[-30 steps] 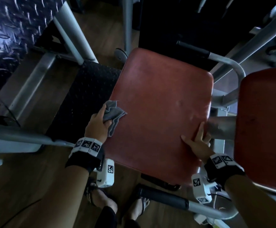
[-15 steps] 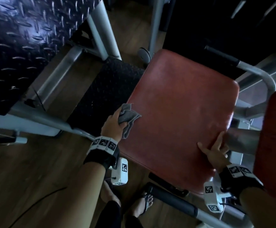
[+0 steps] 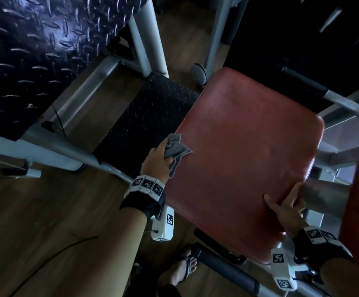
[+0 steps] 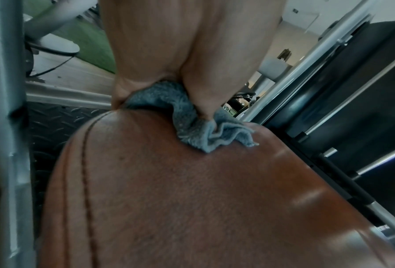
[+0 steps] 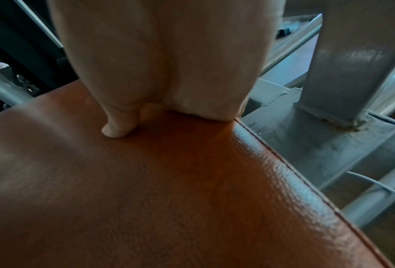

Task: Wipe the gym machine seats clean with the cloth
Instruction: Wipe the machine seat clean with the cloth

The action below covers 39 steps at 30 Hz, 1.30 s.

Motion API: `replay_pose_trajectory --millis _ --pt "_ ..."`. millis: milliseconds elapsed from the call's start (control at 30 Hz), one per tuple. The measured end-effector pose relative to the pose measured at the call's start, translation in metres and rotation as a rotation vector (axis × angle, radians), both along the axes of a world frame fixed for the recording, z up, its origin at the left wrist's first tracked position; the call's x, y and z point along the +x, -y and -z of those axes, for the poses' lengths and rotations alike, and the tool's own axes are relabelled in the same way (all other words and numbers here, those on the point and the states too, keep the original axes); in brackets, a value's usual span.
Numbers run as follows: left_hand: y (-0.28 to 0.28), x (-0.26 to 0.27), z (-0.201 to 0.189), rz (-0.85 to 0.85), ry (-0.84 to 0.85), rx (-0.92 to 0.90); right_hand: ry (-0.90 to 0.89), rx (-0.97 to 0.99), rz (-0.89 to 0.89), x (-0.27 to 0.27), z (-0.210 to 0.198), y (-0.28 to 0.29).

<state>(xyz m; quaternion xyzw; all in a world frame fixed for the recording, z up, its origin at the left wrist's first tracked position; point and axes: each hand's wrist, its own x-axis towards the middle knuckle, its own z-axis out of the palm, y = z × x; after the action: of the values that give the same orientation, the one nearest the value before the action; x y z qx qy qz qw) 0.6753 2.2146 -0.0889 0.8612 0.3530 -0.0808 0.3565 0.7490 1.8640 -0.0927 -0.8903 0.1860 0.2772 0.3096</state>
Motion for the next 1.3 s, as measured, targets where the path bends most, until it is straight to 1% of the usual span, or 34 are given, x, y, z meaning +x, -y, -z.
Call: replay_pose_trajectory --millis 67,167,367,433,500,667,767,867,1067,1167,1300 --pt "0.002 -0.001 -0.002 0.007 -0.001 -0.007 0.001 -0.019 0.000 -0.001 -0.001 -0.001" --pt "0.003 -0.013 -0.001 -0.018 0.057 -0.049 0.003 -0.020 0.004 0.000 -0.005 -0.006" --pt "0.018 -0.059 0.002 -0.131 0.151 -0.174 0.021 -0.051 0.023 0.000 -0.007 -0.009" --pt "0.015 -0.060 0.001 -0.123 0.146 -0.194 0.048 -0.072 0.045 -0.002 -0.007 -0.012" --pt "0.005 -0.054 0.006 -0.083 0.117 -0.195 0.033 -0.063 0.044 -0.001 -0.008 -0.012" --pt "-0.010 -0.038 0.010 0.035 0.066 -0.141 0.042 -0.020 0.029 -0.001 -0.010 -0.011" --pt "-0.015 -0.029 0.014 0.055 0.064 -0.123 0.034 -0.010 0.020 -0.002 -0.014 -0.012" --pt "-0.014 -0.032 0.019 0.032 0.090 -0.149 0.028 -0.012 0.015 -0.003 -0.011 -0.009" --pt "0.008 -0.051 0.014 -0.045 0.105 -0.008 0.022 -0.033 -0.002 0.000 0.000 -0.003" --pt "0.018 -0.045 0.008 -0.076 0.065 0.056 0.022 -0.063 -0.019 0.002 0.002 -0.001" --pt "0.011 -0.016 0.005 -0.075 -0.046 0.103 0.018 -0.067 -0.032 0.002 0.005 -0.001"
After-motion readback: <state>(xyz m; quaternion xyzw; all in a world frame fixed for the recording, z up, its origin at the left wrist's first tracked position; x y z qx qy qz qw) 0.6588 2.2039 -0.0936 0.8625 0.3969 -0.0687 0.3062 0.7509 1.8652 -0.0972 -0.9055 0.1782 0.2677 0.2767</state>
